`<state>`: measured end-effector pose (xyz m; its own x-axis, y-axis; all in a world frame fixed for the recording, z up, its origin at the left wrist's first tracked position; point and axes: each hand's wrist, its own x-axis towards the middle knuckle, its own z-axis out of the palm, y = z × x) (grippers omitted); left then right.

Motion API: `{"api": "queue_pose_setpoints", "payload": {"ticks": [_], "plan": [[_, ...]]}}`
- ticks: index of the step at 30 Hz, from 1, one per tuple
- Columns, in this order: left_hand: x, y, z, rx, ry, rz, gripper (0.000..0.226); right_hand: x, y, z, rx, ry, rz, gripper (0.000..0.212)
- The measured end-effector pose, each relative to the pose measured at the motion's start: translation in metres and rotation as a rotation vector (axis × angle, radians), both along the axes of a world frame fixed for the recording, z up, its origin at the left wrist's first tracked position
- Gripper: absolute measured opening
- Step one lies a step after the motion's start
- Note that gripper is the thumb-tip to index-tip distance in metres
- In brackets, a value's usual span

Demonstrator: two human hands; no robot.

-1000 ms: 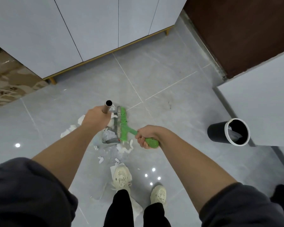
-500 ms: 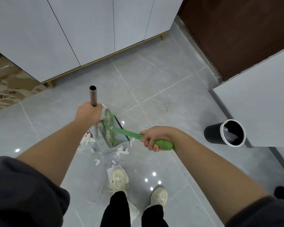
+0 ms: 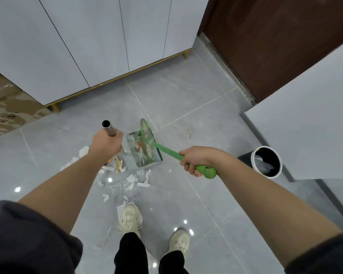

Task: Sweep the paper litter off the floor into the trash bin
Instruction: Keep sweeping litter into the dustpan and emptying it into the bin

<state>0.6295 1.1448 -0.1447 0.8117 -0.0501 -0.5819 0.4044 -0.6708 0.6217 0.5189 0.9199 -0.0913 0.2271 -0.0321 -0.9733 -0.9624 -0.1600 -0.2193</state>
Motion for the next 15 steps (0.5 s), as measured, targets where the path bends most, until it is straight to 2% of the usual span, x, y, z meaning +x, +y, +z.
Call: {"api": "queue_pose_setpoints", "payload": {"ticks": [3, 6, 8, 12, 15], "plan": [[-0.017, -0.005, 0.001, 0.033, -0.053, -0.014, 0.036, -0.016, -0.015, 0.011, -0.05, -0.011, 0.021, 0.049], [-0.032, -0.009, -0.001, 0.083, -0.083, -0.028, 0.047, -0.03, -0.029, 0.021, -0.095, -0.052, 0.119, 0.049], [-0.04, -0.008, -0.001, 0.088, -0.091, -0.015, 0.048, -0.036, -0.038, 0.021, -0.151, -0.081, 0.261, 0.049], [-0.059, 0.001, 0.003, 0.107, -0.116, 0.037, 0.035, -0.046, -0.042, 0.011, -0.33, -0.155, 0.615, 0.044], [-0.075, 0.015, 0.004, 0.106, -0.121, 0.096, 0.03, -0.048, -0.033, 0.0, -0.431, -0.093, 0.914, 0.033]]}}
